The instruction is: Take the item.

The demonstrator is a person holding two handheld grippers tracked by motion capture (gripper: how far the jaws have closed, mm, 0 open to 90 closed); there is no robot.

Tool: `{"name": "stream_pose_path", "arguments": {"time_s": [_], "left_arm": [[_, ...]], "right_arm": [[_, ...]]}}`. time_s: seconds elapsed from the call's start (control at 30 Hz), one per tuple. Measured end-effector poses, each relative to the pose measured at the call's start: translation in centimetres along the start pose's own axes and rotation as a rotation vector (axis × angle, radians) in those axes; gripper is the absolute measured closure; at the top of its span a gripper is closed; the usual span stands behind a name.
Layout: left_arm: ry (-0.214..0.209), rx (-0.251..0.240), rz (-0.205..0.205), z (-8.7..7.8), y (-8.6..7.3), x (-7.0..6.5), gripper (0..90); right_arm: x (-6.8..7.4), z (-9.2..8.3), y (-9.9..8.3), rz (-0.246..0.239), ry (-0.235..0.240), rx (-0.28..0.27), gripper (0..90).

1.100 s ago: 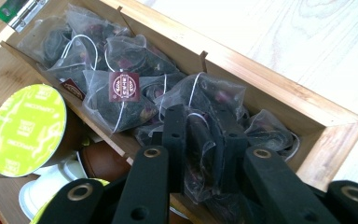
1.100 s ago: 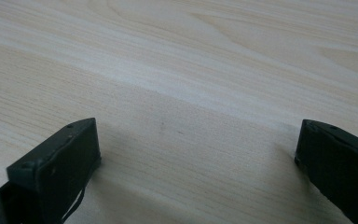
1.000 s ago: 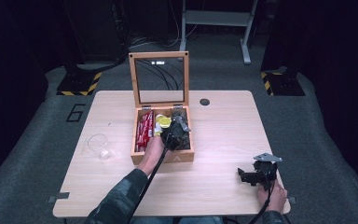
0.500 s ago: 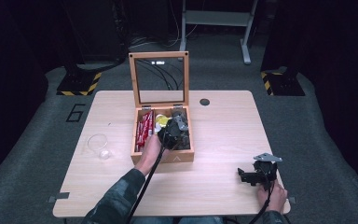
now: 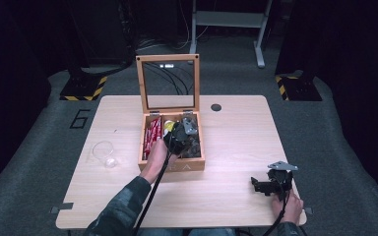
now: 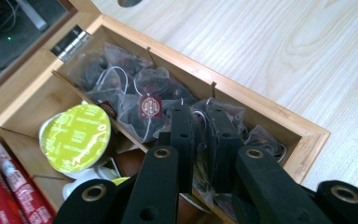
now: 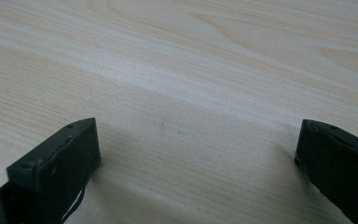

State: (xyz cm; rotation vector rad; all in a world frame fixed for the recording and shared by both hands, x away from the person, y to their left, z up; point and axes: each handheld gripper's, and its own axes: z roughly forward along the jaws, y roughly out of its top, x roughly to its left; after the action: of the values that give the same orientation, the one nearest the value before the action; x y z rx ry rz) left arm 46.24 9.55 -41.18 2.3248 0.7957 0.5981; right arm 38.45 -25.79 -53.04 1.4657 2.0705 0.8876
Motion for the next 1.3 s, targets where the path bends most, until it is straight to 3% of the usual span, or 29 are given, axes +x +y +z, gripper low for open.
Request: {"name": "stream_pose_path", "arguments": {"time_s": [0.3,1.1,1.3], "left_arm": [[-0.008,-0.039,-0.001,-1.2,0.4,0.5,82.9],[0.041,-0.080,0.021,-3.9,1.7,1.8,82.9],[0.064,-0.091,0.000,-4.6,1.5,2.3,82.9]], "right_arm": [[0.0,0.0,0.0,0.001,-0.001,0.000,0.0],[0.0,0.0,0.0,0.002,0.002,0.001,0.0],[0.0,0.0,0.0,0.001,0.002,0.001,0.0]]}}
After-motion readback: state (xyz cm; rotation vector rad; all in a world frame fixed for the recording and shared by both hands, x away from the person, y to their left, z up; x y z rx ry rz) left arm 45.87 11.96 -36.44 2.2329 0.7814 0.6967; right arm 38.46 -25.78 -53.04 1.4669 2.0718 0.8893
